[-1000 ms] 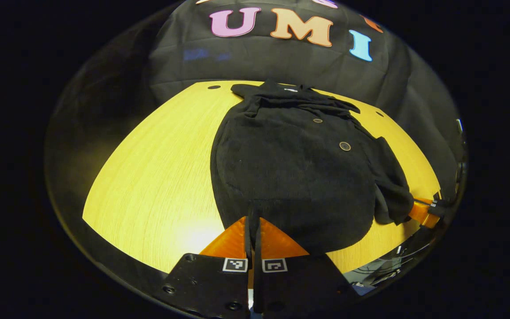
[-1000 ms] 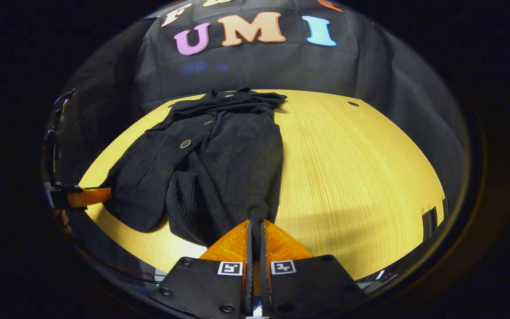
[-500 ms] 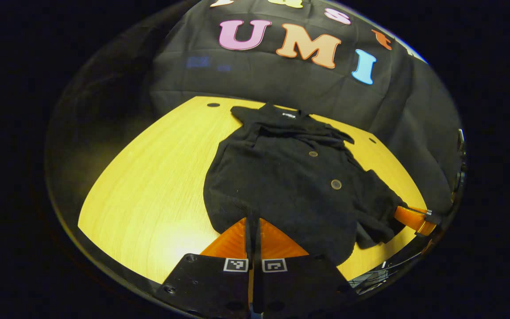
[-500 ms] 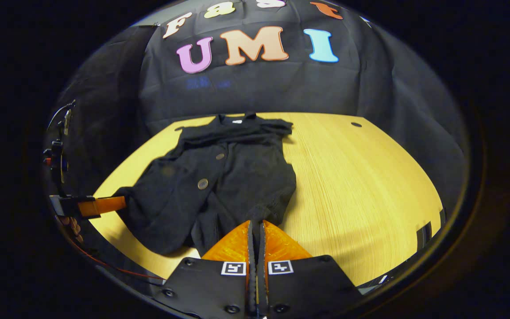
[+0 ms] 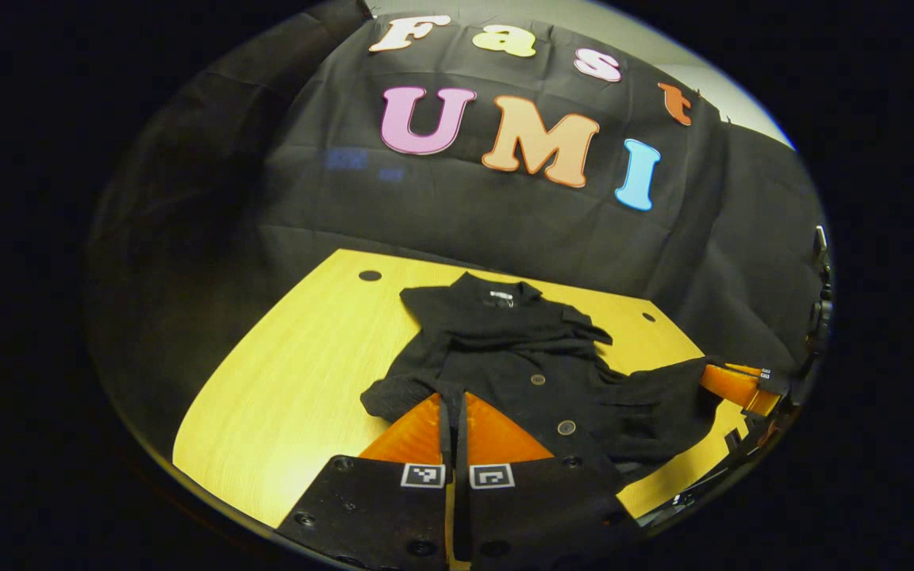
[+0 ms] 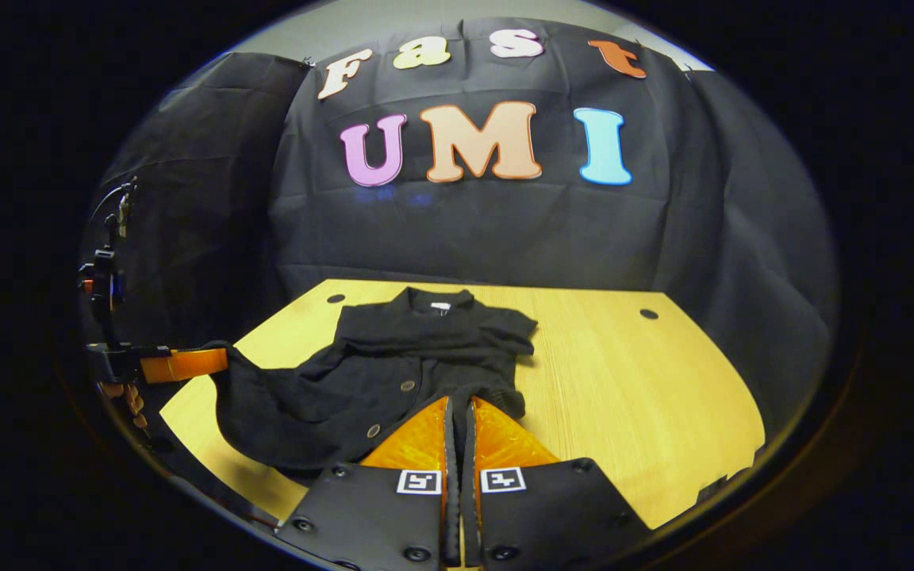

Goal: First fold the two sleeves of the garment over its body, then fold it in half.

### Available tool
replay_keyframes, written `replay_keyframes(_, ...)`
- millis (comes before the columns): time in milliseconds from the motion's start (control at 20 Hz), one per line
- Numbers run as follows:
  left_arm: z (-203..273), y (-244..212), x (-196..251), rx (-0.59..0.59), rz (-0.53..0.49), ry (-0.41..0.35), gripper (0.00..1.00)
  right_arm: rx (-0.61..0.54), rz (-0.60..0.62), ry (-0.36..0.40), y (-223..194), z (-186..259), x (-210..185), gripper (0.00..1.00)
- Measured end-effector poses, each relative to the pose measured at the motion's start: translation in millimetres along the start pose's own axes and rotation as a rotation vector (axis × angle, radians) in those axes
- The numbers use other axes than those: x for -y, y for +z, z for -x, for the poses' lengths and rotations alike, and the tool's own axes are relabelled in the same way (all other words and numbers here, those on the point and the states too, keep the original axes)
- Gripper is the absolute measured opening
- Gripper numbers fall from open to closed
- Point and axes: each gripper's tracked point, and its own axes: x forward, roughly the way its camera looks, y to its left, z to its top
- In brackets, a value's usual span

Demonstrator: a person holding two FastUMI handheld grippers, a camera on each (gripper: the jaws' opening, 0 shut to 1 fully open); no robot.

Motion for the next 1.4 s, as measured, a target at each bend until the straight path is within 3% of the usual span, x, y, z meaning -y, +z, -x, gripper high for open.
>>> replay_keyframes(300, -27, 50, -8, 0.074, 0.009, 0.033, 0.0, 0.057, 0.018, -0.003, 56, -28, 9, 0.07)
replay_keyframes(400, -40, 67, -9, 0.095, -0.008, 0.041, 0.0, 0.067, 0.018, -0.009, 70, -40, 15, 0.04)
replay_keyframes(450, -47, 74, -10, 0.103, -0.015, 0.043, 0.0, 0.07, 0.019, -0.012, 76, -48, 17, 0.07)
replay_keyframes(500, -57, 81, -9, 0.109, -0.02, 0.044, 0.0, 0.072, 0.016, -0.015, 82, -56, 20, 0.0)
replay_keyframes(550, -66, 89, -9, 0.117, -0.026, 0.048, 0.0, 0.075, 0.012, -0.012, 88, -64, 23, 0.04)
replay_keyframes(850, -136, 118, -7, 0.144, -0.056, 0.091, 0.0, 0.069, -0.029, 0.001, 115, -133, 44, 0.04)
replay_keyframes(1150, -212, 136, -30, 0.143, 0.011, 0.195, 0.0, 0.056, -0.054, 0.006, 144, -216, 65, 0.04)
replay_keyframes(1400, -278, 130, -44, 0.095, -0.011, 0.249, 0.0, 0.004, -0.06, 0.019, 142, -286, 75, 0.05)
